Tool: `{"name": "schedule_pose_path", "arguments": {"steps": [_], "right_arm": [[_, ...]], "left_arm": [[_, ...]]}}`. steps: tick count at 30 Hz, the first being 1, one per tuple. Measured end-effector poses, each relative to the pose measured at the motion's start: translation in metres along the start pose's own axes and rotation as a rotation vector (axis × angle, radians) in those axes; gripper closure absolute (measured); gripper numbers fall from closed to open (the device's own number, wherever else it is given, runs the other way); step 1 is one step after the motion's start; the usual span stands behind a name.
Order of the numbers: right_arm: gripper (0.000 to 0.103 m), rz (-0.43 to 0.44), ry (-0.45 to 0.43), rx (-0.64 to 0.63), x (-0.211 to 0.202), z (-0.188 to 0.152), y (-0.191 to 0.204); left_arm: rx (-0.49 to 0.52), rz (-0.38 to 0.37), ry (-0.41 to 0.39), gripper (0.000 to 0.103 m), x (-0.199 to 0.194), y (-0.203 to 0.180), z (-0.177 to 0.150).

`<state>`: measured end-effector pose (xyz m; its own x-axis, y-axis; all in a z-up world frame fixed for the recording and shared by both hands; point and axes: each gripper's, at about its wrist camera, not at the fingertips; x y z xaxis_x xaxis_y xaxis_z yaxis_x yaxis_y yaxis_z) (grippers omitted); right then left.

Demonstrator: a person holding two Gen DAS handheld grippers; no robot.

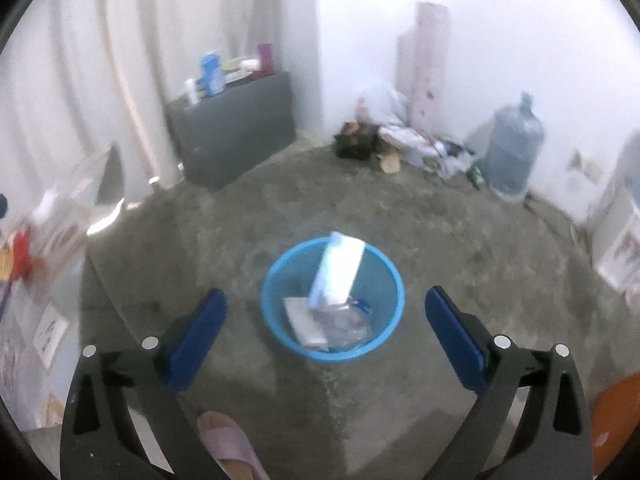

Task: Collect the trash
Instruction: 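Move both open tools back over the table toward the gold box and tissue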

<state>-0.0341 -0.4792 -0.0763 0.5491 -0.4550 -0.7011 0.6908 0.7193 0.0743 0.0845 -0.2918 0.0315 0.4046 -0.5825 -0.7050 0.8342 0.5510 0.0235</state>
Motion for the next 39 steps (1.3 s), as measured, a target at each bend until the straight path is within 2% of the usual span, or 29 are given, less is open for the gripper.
{"name": "schedule_pose_path", "arguments": {"steps": [6,13,17,22,29,34,39], "right_arm": [[0.008,0.021,-0.034,-0.191,-0.011,0.01,0.07],[0.008,0.225,-0.112,-0.284,-0.034,0.032,0.135],[0.008,0.33,-0.127,-0.294,-0.037,0.048,0.167],[0.008,0.393,-0.125,-0.318,-0.034,0.066,0.198],[0.008,0.49,-0.1,-0.383,-0.002,0.102,0.256],[0.008,0.582,-0.035,-0.442,0.038,0.125,0.29],[0.011,0.642,0.063,-0.498,0.094,0.14,0.321]], "left_arm": [[-0.146,0.135,-0.018,0.017,-0.042,0.088,-0.044],[-0.312,0.267,-0.058,0.017,-0.089,0.179,-0.086],[-0.356,0.291,-0.074,0.017,-0.105,0.214,-0.092],[-0.383,0.296,-0.101,0.017,-0.113,0.25,-0.083],[-0.426,0.268,-0.075,0.017,-0.082,0.287,-0.053],[-0.468,0.249,-0.025,0.017,-0.03,0.306,-0.023],[-0.515,0.276,0.061,0.017,0.033,0.326,-0.004]]}}
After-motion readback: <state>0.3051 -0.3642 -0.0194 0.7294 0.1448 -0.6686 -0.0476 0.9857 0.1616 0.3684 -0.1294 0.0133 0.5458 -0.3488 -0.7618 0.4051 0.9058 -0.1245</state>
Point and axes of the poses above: each gripper's, at about its wrist camera, not at the fingertips, and x roughly the way its jaws point, y to its left, z to its top, and after that the axes turned 10 degrees about z, right-handed
